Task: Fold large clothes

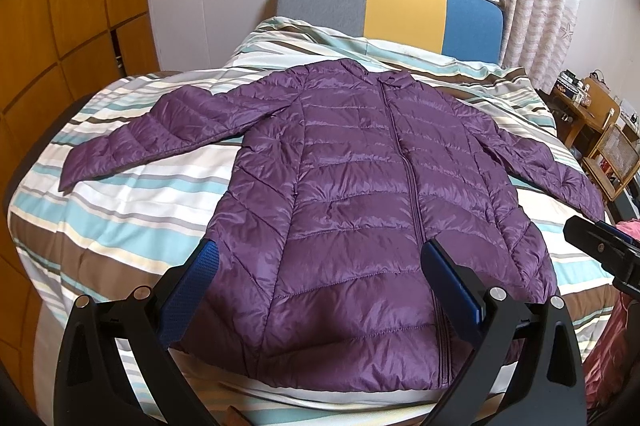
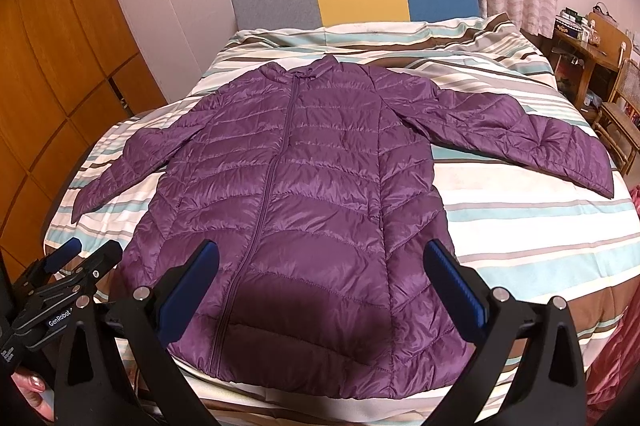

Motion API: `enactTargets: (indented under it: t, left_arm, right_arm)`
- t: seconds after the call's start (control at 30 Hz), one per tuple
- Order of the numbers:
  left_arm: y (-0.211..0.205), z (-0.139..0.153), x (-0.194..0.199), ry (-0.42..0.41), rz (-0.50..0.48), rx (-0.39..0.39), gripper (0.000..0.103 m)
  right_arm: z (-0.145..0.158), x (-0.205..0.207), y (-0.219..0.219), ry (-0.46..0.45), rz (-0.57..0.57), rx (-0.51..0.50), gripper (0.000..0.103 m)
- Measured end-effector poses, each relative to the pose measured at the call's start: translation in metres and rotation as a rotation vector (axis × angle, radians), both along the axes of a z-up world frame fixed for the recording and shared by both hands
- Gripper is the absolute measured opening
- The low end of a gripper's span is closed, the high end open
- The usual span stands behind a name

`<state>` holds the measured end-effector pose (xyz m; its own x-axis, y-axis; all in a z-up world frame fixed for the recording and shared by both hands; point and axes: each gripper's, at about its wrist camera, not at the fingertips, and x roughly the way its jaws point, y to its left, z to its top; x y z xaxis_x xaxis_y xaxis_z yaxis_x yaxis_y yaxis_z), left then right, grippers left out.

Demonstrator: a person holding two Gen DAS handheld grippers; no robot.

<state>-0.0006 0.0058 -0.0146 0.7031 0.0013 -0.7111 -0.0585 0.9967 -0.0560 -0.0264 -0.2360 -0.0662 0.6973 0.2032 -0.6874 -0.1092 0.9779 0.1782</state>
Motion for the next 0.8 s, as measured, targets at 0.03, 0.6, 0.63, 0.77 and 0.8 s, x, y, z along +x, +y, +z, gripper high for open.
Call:
enactTargets:
  t: [0.03, 0.6, 0.63, 0.77, 0.8]
  left_arm:
    - [0.0, -0.001, 0.0, 0.003, -0.001, -0.001, 0.1]
    - [0.011, -0.027, 0.026, 0.074, 0.001, -0.031, 0.1]
    - [0.011, -0.03, 0.032, 0.061, 0.015, 0.006, 0.1]
    - [0.017, -0.04, 0.057, 0.051, 0.032, 0.061, 0.1]
    - [0.019, -0.044, 0.067, 0.048, 0.036, 0.066, 0.1]
  right_arm:
    - [0.0, 0.0, 0.0, 0.002, -0.002, 0.002, 0.101]
    - [-0.033, 0.023, -0.035, 0.071, -0.049, 0.097, 0.101]
    - [-0.036, 0.025, -0.039, 0.076, -0.06, 0.099, 0.101]
    - [-0.062, 0.046, -0.082, 0.104, -0.172, 0.134, 0.091]
    - [-0.069, 0.051, -0.096, 0.108, -0.205, 0.153, 0.084]
